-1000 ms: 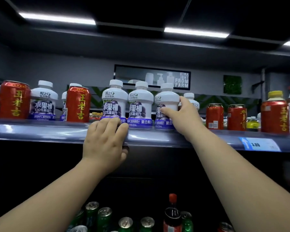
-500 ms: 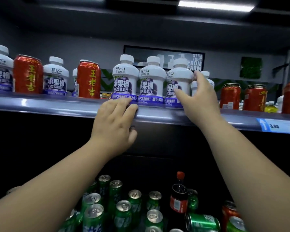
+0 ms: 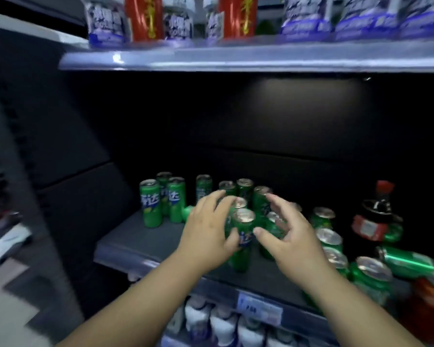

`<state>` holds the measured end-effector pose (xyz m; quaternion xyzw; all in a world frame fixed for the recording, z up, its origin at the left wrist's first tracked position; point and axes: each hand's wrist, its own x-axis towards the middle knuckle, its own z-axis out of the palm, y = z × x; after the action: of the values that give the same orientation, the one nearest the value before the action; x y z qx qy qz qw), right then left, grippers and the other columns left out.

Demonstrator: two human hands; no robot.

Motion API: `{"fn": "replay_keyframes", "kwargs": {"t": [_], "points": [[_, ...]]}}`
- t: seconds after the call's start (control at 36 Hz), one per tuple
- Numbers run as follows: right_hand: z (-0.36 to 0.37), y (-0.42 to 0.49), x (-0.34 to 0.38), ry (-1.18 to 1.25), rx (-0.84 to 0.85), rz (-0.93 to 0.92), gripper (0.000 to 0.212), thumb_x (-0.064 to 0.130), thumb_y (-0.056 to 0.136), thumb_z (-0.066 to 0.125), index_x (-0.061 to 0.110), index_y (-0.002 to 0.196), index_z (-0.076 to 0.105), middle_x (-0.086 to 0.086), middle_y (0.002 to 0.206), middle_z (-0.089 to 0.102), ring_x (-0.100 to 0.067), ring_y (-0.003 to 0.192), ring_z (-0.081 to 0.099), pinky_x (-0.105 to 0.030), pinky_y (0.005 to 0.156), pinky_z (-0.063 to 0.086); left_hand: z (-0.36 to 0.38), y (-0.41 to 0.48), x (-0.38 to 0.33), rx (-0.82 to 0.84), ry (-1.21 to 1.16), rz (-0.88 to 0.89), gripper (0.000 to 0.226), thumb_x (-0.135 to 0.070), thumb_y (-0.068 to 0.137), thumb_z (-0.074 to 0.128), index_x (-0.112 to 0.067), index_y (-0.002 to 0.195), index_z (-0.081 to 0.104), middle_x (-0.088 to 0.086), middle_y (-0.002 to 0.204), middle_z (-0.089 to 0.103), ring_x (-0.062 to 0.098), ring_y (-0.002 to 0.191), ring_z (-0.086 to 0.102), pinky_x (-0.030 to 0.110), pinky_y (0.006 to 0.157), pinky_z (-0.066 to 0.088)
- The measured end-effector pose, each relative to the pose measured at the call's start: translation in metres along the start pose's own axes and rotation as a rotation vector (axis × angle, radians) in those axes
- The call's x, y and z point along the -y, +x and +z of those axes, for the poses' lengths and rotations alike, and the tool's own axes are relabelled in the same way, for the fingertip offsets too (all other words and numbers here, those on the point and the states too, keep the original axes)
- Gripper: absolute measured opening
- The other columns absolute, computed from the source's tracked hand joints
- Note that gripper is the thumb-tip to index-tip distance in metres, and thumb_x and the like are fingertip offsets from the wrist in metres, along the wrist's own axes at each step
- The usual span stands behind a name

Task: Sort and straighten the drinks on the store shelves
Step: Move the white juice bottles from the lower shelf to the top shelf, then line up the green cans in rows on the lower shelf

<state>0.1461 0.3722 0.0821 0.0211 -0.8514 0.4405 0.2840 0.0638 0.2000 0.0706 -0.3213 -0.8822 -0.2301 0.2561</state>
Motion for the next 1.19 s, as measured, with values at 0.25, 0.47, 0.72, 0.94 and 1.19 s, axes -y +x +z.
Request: {"fn": "replay_keyframes", "kwargs": {"t": [0.25,0.47,0.72,0.94,1.19], "points": [[0.094,-0.014,-0.012,0.008,0.005,0.075,0.054,0.021,0.086,0.075,0.033,0.136,0.056,0.015,0.143,0.05,-0.004,0.135,0.044,-0.04,0.114,0.04,0.021,-0.05,0.089,0.148,-0.1,-0.214,0.062,-0.037,0.087,0.061,-0.026,0.144,0.04,-0.006,0.147,0.036,0.018,0.135,0.036,0.038,0.11,0.036],[0.152,-0.024,0.002,-0.042,-0.172,0.027,0.049,0.025,0.082,0.066,0.038,0.128,0.054,0.026,0.133,0.048,0.0,0.126,0.047,-0.029,0.105,0.043,0.031,-0.04,0.147,0.21,-0.189,-0.165,0.062,-0.034,0.086,0.063,-0.024,0.143,0.042,-0.004,0.147,0.037,0.017,0.134,0.037,0.037,0.111,0.036],[0.211,-0.008,0.012,0.011,-0.154,0.171,0.053,0.029,0.083,0.065,0.052,0.127,0.046,0.027,0.141,0.044,0.002,0.134,0.043,-0.03,0.113,0.04,0.036,-0.016,0.188,0.235,-0.298,-0.055,0.061,-0.031,0.086,0.065,-0.023,0.142,0.043,-0.007,0.145,0.037,0.017,0.132,0.039,0.035,0.107,0.039],[0.266,0.031,0.012,0.09,-0.108,0.195,0.056,0.017,0.089,0.073,0.049,0.127,0.047,0.03,0.134,0.044,0.01,0.124,0.046,-0.018,0.105,0.042,0.024,-0.023,0.25,0.171,-0.324,-0.111,0.059,-0.031,0.084,0.067,-0.025,0.139,0.045,-0.008,0.141,0.041,0.015,0.129,0.043,0.036,0.104,0.042],[0.303,0.109,-0.016,0.111,-0.167,0.356,0.051,0.025,0.081,0.071,0.031,0.128,0.054,0.01,0.133,0.056,-0.007,0.124,0.052,-0.042,0.107,0.048,0.018,-0.014,0.286,0.069,-0.396,-0.249,0.066,-0.02,0.079,0.073,-0.022,0.139,0.044,-0.003,0.131,0.046,0.016,0.118,0.05,0.032,0.1,0.044]]}}
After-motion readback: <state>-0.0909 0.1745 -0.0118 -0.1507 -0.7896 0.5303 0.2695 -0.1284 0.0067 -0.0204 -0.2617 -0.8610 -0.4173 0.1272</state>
